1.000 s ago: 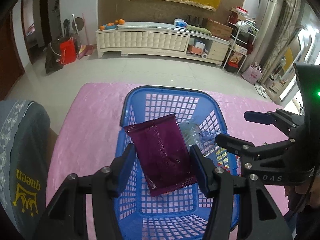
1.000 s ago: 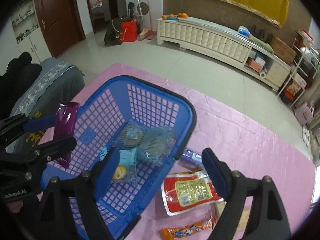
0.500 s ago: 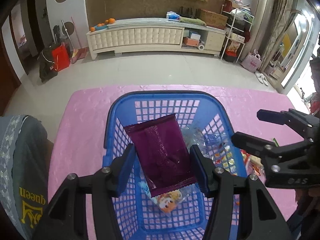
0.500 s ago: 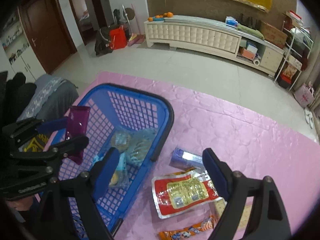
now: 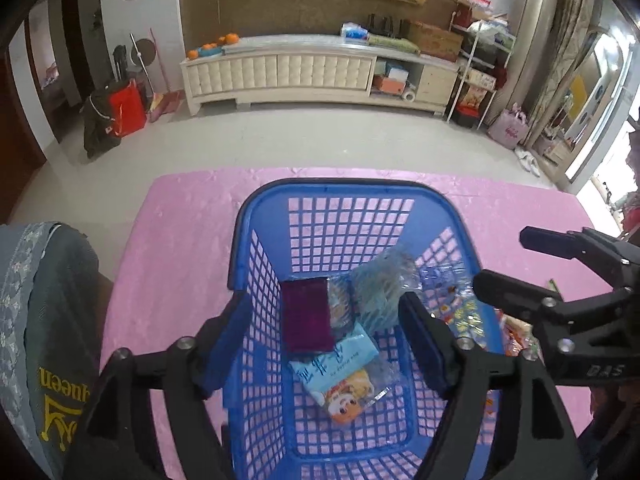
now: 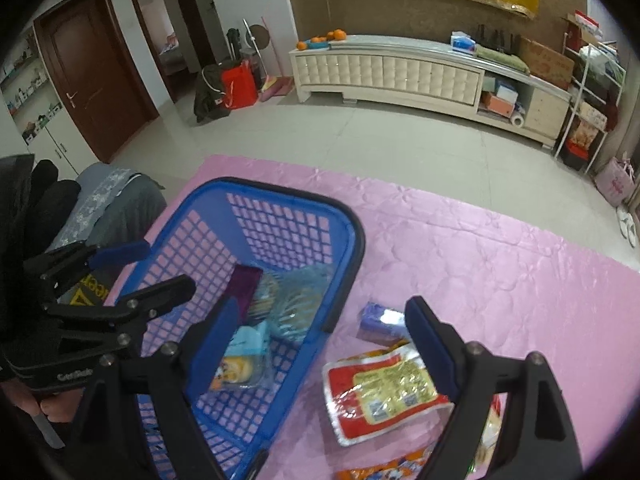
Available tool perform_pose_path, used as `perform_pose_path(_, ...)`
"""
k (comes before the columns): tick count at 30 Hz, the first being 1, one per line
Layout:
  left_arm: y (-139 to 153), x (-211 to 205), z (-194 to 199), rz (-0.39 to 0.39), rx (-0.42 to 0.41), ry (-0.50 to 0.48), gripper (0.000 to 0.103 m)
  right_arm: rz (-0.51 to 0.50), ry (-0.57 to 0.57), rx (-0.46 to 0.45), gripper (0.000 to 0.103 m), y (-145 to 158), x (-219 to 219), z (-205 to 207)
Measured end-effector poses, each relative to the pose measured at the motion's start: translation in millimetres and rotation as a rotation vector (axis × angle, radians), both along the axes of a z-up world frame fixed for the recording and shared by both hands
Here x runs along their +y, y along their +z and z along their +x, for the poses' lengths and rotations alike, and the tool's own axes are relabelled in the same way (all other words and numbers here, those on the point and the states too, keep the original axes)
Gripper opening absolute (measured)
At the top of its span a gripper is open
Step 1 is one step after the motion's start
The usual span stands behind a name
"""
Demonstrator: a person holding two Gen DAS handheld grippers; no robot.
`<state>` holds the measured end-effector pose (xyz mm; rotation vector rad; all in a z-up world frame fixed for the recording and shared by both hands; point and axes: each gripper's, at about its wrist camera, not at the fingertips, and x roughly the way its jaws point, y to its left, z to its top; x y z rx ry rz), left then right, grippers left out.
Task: Organize snacks
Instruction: 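Open right tool to drop the blue striped bag while left tool releases the purple packet, then withdraw both tools from the basket back over the remaining snacks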
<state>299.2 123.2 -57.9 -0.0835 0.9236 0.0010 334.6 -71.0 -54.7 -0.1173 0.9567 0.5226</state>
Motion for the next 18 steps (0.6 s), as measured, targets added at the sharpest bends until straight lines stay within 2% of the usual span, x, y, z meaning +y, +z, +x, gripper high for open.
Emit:
perform_pose_path(12, 44.7, -12.8, -57.7, -0.004, -0.091, -0.007, 0.079, -0.015, -0.009, -0.05, 0.088, 31.1, -14.9, -54.7)
perform_pose_path(18, 63.5, -28.5, -82.5, 0.006, -0.123, -0.014, 0.079, 0.046, -0.018, -0.068, 0.088, 52.4, -32.5, -79.4)
